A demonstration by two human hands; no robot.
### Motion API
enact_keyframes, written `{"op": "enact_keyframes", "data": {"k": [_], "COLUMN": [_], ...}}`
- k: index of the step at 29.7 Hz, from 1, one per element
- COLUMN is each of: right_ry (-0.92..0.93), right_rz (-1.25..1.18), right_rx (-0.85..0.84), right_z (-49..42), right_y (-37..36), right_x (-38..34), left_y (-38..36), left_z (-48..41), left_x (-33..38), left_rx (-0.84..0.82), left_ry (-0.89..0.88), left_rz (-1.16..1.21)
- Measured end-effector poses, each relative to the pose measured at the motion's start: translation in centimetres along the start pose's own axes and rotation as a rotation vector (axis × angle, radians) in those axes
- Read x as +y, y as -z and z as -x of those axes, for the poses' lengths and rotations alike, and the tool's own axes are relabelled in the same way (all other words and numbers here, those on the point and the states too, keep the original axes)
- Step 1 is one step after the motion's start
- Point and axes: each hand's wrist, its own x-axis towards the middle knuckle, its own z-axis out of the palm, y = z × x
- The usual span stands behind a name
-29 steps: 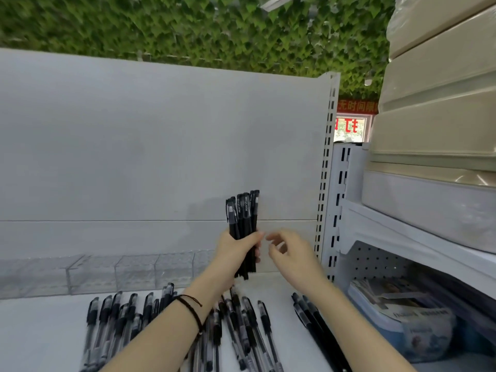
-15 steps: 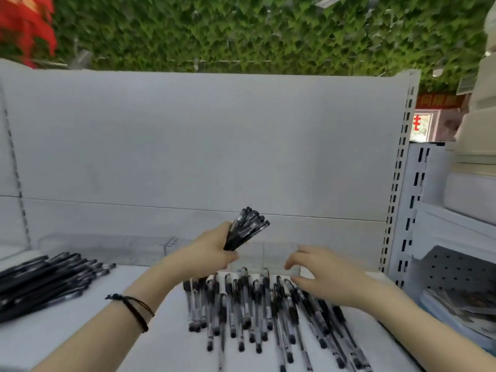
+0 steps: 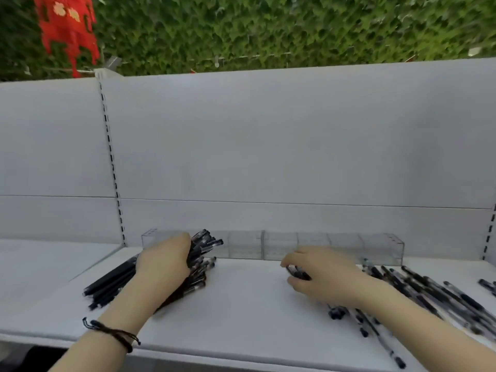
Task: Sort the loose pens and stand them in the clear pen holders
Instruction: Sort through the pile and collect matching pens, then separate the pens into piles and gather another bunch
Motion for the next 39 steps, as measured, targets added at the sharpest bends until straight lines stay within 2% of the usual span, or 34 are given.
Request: {"op": "enact_keyframes", "data": {"k": [9, 17, 23, 26, 29, 39], "right_ry": [-0.023, -0.064, -0.078, -0.107, -0.133, -0.197], "right_rz": [0.068, 0.072, 0.087, 0.092, 0.135, 0.287], "right_rx": [-0.004, -0.013, -0.029, -0.02, 0.009, 0.071], "right_z": [-2.8, -3.2, -2.7, -2.3, -1.7, 3.5], "right_y": [-1.5, -1.6, -1.9, -2.1, -2.2, 0.0], "right_x": [-5.2, -6.2, -6.2, -5.8, -5.3, 0.2], "left_y": [-2.5, -3.4, -3.2, -3.3, -4.4, -3.6], "left_z": [-3.1, -2.0, -1.0, -0.7, 0.1, 1.9], "left_x": [-3.4, -2.6, -2.4, -1.5, 0.5, 8.7], "left_rx": [-0.103, 0.077, 0.2, 0.399, 0.523, 0.474], "left_ry": [-0.021, -0.102, -0.142, -0.311, -0.488, -0.562], "left_rz": [0.032, -0.147, -0.163, -0.046, 0.042, 0.042]}}
